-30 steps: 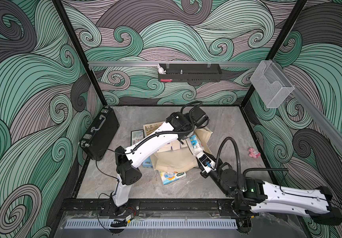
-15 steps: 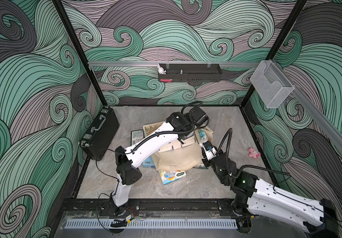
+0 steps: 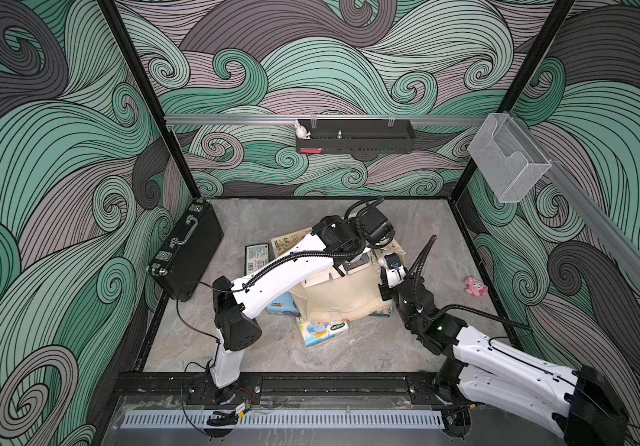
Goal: Put tissues into the canvas bag
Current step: Place the pack of facial tissues in the canvas bag.
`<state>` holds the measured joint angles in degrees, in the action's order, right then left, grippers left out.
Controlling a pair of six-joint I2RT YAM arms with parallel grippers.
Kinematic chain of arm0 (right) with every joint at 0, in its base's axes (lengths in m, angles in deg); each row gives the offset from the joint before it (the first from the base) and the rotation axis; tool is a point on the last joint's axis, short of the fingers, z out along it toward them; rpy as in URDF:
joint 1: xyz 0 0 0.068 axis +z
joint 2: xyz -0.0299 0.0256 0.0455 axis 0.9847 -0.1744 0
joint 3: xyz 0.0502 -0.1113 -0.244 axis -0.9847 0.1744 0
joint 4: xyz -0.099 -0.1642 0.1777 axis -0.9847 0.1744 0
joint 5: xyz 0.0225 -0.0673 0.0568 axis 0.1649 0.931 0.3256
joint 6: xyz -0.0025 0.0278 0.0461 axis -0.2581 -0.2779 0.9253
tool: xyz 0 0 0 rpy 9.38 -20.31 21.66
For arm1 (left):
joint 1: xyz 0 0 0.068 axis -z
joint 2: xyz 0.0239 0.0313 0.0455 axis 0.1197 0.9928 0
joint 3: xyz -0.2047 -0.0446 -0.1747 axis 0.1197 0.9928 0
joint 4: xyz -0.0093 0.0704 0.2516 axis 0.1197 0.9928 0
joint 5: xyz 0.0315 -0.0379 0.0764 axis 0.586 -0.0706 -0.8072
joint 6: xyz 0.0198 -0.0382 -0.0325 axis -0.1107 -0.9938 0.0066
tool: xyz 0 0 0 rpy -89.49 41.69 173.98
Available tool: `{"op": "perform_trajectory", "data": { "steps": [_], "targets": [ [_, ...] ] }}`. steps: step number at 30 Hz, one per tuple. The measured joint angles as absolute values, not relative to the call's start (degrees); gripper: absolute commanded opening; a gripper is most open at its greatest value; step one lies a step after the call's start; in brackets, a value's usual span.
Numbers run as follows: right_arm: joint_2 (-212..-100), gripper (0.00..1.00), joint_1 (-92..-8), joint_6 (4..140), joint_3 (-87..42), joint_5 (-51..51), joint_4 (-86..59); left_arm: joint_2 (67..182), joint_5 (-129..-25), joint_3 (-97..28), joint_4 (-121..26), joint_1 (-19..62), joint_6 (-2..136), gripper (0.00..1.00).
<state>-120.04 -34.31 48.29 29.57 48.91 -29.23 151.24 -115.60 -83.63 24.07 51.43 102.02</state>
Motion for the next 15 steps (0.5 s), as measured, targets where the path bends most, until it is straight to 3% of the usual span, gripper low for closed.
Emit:
{"op": "perform_trajectory", "data": {
  "steps": [2, 10, 11, 13, 15],
  "targets": [
    [-119.38, 0.32, -36.19, 48.84, 30.86, 47.27, -31.16, 150.65, -115.01, -83.59, 23.83, 51.52, 102.09, 0.0],
    [-117.7, 0.37, -44.63, 46.69, 33.44, 32.71, -37.52, 148.66, -110.9, -81.69, 23.28, 51.6, 102.48, 0.0],
    [-117.92, 0.46, -44.98, 46.58, 33.4, 31.99, -37.8, 148.55, -110.48, -81.69, 23.28, 51.54, 102.55, 0.0],
    [-119.1, 0.8, -45.39, 46.13, 32.87, 31.31, -37.71, 148.25, -109.78, -81.69, 23.37, 51.36, 102.87, 0.0],
    [-120.37, 0.87, -45.7, 45.75, 31.93, 31.22, -36.36, 148.05, -109.76, -81.69, 23.48, 51.34, 103.09, 0.0]
  ]
}}
